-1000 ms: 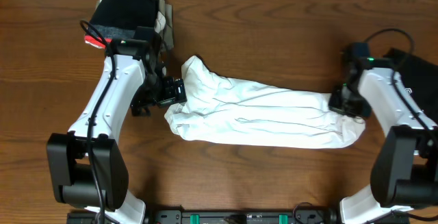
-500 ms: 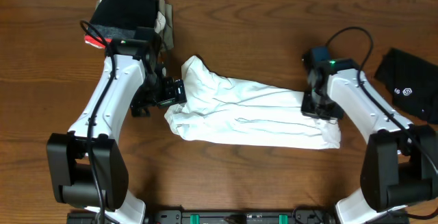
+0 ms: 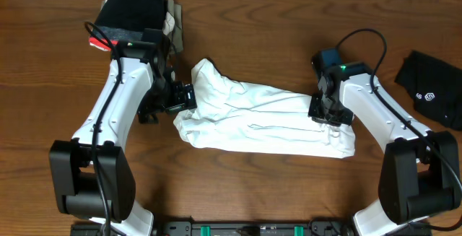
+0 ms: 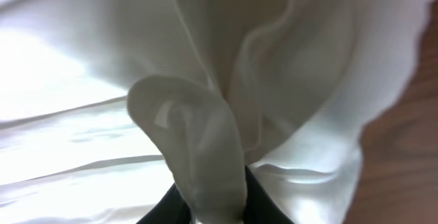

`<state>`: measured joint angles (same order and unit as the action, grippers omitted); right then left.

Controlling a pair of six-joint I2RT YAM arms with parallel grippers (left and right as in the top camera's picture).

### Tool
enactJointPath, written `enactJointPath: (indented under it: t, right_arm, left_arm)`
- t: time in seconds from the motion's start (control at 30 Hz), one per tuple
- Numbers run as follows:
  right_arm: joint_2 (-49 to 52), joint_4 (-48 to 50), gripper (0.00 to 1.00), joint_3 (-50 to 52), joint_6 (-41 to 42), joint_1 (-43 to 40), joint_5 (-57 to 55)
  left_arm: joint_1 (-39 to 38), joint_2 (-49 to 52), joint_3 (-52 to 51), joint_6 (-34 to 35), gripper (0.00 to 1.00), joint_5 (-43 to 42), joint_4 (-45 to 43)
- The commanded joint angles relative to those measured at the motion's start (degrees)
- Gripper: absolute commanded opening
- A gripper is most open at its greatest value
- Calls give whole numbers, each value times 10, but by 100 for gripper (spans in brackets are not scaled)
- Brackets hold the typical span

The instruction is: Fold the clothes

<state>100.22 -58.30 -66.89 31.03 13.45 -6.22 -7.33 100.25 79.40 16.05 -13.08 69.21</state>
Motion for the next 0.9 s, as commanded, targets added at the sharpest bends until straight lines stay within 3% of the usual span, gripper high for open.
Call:
enactJointPath:
  t: [0.0, 0.13, 0.2, 0.27, 0.3, 0.5, 0.67, 0.87]
  right_arm:
    - [-2, 13, 17, 3, 6, 7, 57]
    - [-2, 29, 17, 3, 6, 21, 97]
    - [-2, 28, 25, 3, 6, 30, 92]
    - [-2, 26, 40, 3, 7, 36, 83]
    - [-2, 23, 41, 3, 6, 37, 80]
    - [-12, -18, 38, -24, 7, 21, 57]
    - [-43, -42, 42, -81, -9, -25, 53]
    - [-68, -42, 33, -96, -55, -106, 127]
  left_arm:
    - [2, 1, 3, -10, 98, 7, 4]
    - [2, 1, 3, -10, 98, 7, 4]
    - [2, 1, 3, -10, 98, 7, 4]
    - [2, 1, 3, -10, 98, 7, 4]
    - [2, 1, 3, -10, 98, 7, 4]
    - [2, 1, 3, -10, 98, 7, 4]
    - [2, 1, 3, -10, 98, 7, 4]
    - [2, 1, 3, -10, 98, 7, 6]
